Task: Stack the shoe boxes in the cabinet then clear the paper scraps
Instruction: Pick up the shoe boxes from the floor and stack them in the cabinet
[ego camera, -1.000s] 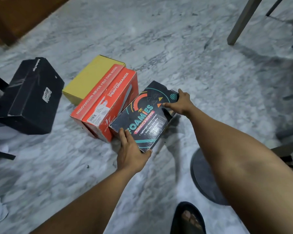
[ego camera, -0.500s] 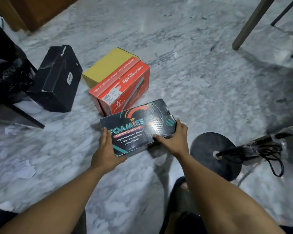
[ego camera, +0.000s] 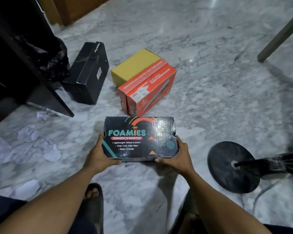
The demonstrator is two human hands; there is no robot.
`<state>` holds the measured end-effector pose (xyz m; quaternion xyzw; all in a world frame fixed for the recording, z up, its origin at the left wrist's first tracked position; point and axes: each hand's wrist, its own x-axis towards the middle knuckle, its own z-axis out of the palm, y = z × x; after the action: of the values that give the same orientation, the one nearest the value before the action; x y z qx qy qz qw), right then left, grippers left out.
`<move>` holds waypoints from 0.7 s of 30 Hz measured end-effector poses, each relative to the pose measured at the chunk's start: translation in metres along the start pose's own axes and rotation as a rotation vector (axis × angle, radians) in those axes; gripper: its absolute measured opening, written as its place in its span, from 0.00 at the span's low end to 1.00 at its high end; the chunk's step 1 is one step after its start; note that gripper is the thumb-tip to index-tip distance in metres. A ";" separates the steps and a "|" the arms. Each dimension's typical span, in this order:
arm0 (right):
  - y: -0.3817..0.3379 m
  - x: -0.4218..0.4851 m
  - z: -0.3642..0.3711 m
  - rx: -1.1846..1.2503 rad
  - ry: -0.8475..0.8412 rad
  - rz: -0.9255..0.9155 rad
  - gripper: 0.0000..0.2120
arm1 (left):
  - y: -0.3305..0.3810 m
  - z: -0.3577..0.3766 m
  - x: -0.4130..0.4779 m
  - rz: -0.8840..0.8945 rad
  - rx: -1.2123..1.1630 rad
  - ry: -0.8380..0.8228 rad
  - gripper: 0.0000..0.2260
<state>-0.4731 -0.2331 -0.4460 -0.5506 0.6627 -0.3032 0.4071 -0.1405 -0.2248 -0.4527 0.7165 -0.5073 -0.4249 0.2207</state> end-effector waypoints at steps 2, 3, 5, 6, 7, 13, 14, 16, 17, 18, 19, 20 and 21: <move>-0.004 0.004 0.000 0.069 -0.005 -0.058 0.49 | -0.002 -0.003 0.001 -0.004 -0.039 -0.009 0.64; -0.006 0.004 0.002 0.087 -0.003 -0.070 0.48 | -0.005 -0.005 0.001 -0.009 -0.042 -0.004 0.64; -0.011 0.000 0.006 0.100 0.001 -0.057 0.49 | -0.001 -0.012 -0.005 -0.018 -0.024 0.002 0.67; -0.015 -0.002 0.007 0.101 -0.001 -0.057 0.50 | 0.000 -0.016 -0.007 -0.019 -0.008 0.008 0.67; -0.020 -0.004 0.008 0.099 -0.006 -0.066 0.50 | 0.004 -0.022 -0.011 -0.014 0.003 0.010 0.67; -0.089 -0.021 0.003 0.131 -0.033 -0.149 0.40 | 0.027 -0.079 -0.043 0.069 0.004 0.100 0.69; -0.102 -0.025 0.006 0.139 -0.047 -0.172 0.40 | 0.027 -0.093 -0.048 0.077 0.012 0.124 0.69; -0.130 -0.032 0.014 0.173 -0.080 -0.213 0.39 | 0.029 -0.125 -0.064 0.115 0.025 0.173 0.67; -0.145 -0.037 0.021 0.188 -0.098 -0.231 0.38 | 0.028 -0.143 -0.073 0.138 0.019 0.196 0.65; -0.159 -0.042 0.030 0.200 -0.119 -0.250 0.37 | 0.030 -0.163 -0.085 0.162 0.018 0.219 0.62; -0.173 -0.047 0.040 0.215 -0.141 -0.265 0.37 | 0.036 -0.183 -0.101 0.185 0.032 0.250 0.58; -0.187 -0.052 0.050 0.227 -0.168 -0.286 0.37 | 0.038 -0.203 -0.116 0.191 0.049 0.285 0.56; -0.202 -0.057 0.062 0.237 -0.198 -0.313 0.37 | 0.040 -0.222 -0.132 0.187 0.063 0.322 0.56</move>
<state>-0.3178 -0.2169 -0.2924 -0.6221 0.4858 -0.3831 0.4798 0.0068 -0.1445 -0.2518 0.7317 -0.5426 -0.2663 0.3151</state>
